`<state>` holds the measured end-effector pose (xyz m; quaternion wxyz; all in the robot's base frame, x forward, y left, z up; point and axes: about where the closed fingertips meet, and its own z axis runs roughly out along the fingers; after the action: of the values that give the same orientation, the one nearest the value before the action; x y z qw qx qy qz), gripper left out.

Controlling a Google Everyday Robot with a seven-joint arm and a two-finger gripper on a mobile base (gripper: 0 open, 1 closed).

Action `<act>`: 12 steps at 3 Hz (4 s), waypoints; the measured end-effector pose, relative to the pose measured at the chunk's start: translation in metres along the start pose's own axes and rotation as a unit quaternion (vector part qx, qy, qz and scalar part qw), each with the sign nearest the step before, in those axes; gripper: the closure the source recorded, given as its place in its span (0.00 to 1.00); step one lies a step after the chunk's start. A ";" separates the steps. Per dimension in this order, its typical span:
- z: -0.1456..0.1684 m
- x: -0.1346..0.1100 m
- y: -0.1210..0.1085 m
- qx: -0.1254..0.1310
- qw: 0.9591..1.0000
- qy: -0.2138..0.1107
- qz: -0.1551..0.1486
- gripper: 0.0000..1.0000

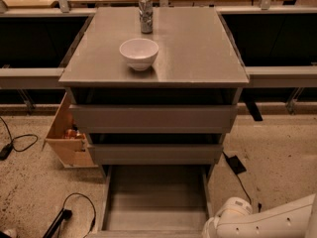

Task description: Close bottom drawer

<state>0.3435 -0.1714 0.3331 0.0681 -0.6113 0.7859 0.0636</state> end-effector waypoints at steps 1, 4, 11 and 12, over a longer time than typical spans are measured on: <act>0.024 0.001 0.005 -0.017 1.000 -0.006 0.007 1.00; 0.188 0.001 0.031 -0.030 0.997 -0.059 0.043 1.00; 0.193 -0.048 -0.086 0.126 0.988 -0.086 -0.023 1.00; 0.191 -0.057 -0.119 0.129 0.987 -0.091 -0.024 1.00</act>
Offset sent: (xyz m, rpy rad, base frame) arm -0.0352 0.0331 -0.1614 0.1662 0.1055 -0.0690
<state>0.4781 -0.1115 0.1537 0.2189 -0.6076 0.7634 0.0150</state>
